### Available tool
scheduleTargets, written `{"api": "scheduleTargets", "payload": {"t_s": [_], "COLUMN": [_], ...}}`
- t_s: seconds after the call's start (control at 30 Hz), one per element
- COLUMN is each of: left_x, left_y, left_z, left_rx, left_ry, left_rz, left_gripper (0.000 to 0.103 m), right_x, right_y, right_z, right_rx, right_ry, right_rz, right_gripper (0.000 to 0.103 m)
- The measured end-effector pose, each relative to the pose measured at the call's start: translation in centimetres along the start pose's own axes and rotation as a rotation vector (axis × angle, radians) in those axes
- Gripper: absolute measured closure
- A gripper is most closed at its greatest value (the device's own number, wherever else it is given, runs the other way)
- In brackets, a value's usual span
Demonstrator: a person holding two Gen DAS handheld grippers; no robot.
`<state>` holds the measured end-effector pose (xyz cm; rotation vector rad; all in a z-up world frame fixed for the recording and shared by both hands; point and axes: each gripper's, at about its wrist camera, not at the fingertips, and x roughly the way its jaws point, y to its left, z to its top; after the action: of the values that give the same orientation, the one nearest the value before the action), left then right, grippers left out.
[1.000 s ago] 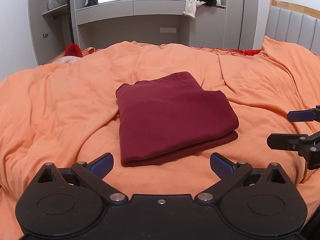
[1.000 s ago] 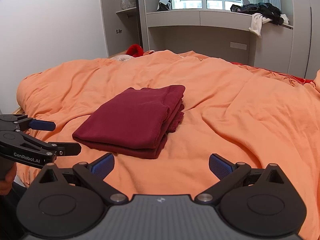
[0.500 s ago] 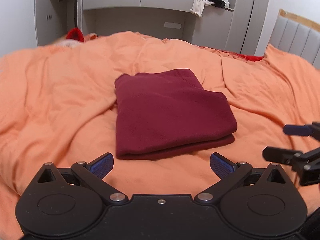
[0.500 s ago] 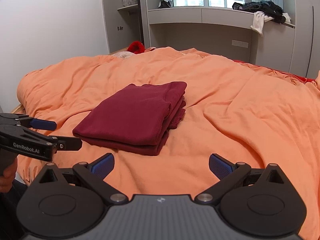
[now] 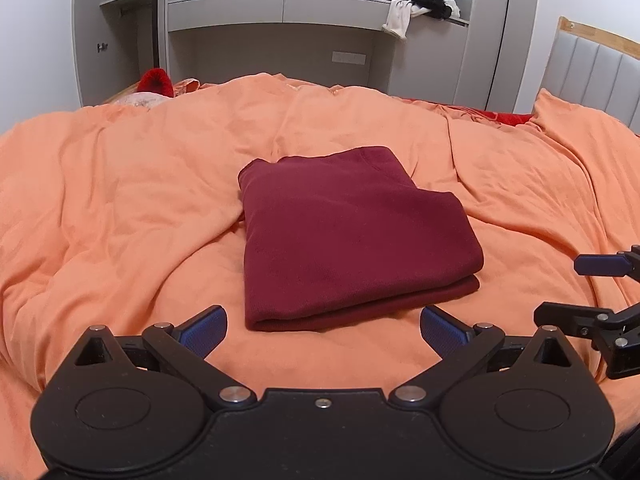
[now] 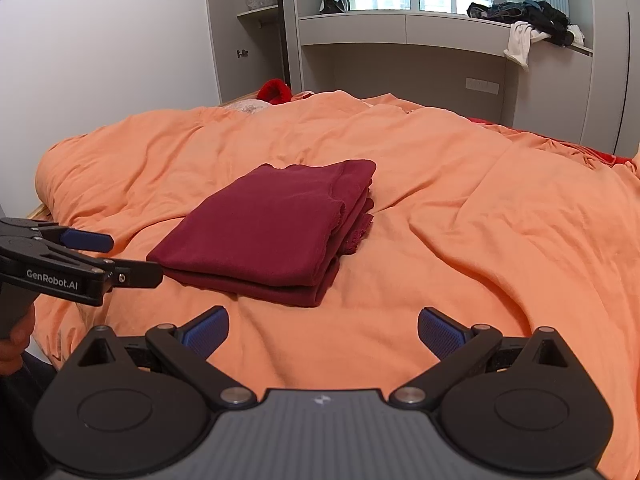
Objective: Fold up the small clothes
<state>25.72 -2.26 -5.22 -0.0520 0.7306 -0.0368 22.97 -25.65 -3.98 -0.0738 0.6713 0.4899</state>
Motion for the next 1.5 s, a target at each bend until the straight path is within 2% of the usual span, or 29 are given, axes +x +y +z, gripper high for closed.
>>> {"api": "scheduleTargets", "payload": {"t_s": [0.13, 0.27, 0.47, 0.6, 1.0, 1.37, 1.5], "left_x": [-0.1, -0.1, 0.4, 0.4, 0.4, 0.5, 0.8], "left_y": [-0.1, -0.4, 0.7, 0.5, -0.5, -0.9, -0.9], "left_z": [-0.1, -0.1, -0.1, -0.2, -0.5, -0.6, -0.6], "left_rx": [-0.001, 0.029, -0.036, -0.011, 0.047, 0.076, 0.091], "left_ry": [0.004, 0.0, 0.044, 0.044, 0.049, 0.05, 0.061], "left_rz": [-0.025, 0.025, 0.016, 0.048, 0.016, 0.028, 0.06], "left_gripper": [0.0, 0.0, 0.001, 0.001, 0.0, 0.0, 0.0], "right_x": [0.1, 0.1, 0.1, 0.0, -0.2, -0.2, -0.1], "right_y": [0.0, 0.0, 0.0, 0.1, 0.1, -0.5, -0.6], "right_z": [0.0, 0.0, -0.1, -0.1, -0.1, 0.2, 0.3], "right_rx": [0.0, 0.0, 0.001, 0.002, 0.0, 0.016, 0.011], "right_ry": [0.004, 0.003, 0.004, 0.004, -0.001, -0.017, -0.014], "right_rz": [0.003, 0.003, 0.008, 0.011, 0.012, -0.004, -0.01], "right_gripper": [0.0, 0.0, 0.0, 0.0, 0.0, 0.0, 0.0]}}
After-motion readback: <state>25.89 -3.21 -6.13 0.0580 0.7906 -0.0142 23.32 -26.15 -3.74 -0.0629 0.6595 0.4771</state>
